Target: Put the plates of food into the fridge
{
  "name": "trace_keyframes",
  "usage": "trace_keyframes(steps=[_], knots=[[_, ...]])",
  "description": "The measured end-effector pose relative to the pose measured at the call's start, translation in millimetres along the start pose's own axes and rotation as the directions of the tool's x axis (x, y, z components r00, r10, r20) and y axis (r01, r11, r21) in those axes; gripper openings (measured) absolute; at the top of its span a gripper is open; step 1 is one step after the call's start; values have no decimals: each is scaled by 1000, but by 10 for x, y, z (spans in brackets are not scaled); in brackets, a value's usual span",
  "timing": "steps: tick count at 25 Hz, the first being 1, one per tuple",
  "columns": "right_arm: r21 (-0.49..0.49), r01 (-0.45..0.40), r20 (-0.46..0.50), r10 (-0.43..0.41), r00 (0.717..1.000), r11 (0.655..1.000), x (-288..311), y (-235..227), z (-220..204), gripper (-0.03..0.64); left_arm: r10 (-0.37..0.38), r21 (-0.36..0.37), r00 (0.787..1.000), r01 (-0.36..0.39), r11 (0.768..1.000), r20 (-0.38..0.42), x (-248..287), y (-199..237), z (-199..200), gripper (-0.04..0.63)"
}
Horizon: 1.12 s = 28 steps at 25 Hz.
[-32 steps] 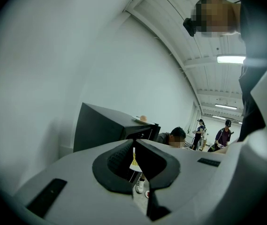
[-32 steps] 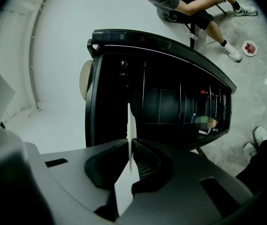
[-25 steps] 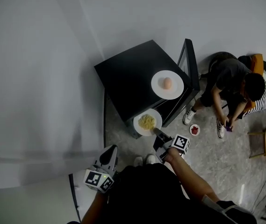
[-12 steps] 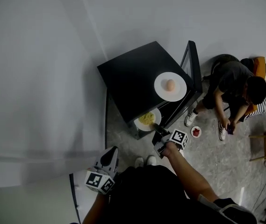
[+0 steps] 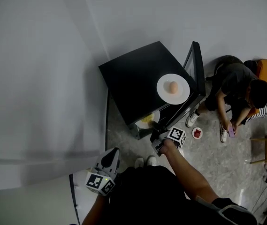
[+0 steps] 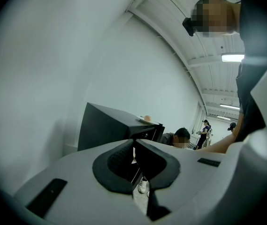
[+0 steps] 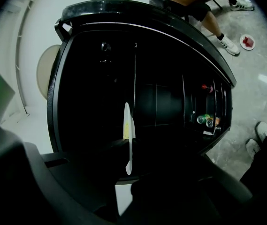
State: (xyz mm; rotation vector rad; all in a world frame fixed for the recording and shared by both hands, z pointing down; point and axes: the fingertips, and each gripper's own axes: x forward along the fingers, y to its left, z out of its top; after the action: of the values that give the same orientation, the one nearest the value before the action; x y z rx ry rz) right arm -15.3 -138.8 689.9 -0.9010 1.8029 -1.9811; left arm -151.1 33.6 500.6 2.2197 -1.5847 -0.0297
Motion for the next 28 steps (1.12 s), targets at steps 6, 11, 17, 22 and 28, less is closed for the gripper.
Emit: trace_keyframes(steps=[6,11,17,22,28], knots=[[1,8,-7,-8,1000,1000,137,22,34,35,3,-3,1000,-3,1000,-5,54,22,13,29],[4,17,-10,-17,1000,1000,232,13,68,35,9,-8,1000,-9,1000,-6,85,34,-3,29],[12,19,-7,-19,1000,1000,295,40,67,35,16,-12,1000,-16,1000,-5,67,35,5,29],[18,23,-2,-23,1000,1000,353,34,77,35,31,-20,1000,-31,999,-6,52,72,-27,29],[25,11,-8,-10,1000,1000,358,57,76,35,35,-18,999,-35,999,-8,34,51,-6,29]])
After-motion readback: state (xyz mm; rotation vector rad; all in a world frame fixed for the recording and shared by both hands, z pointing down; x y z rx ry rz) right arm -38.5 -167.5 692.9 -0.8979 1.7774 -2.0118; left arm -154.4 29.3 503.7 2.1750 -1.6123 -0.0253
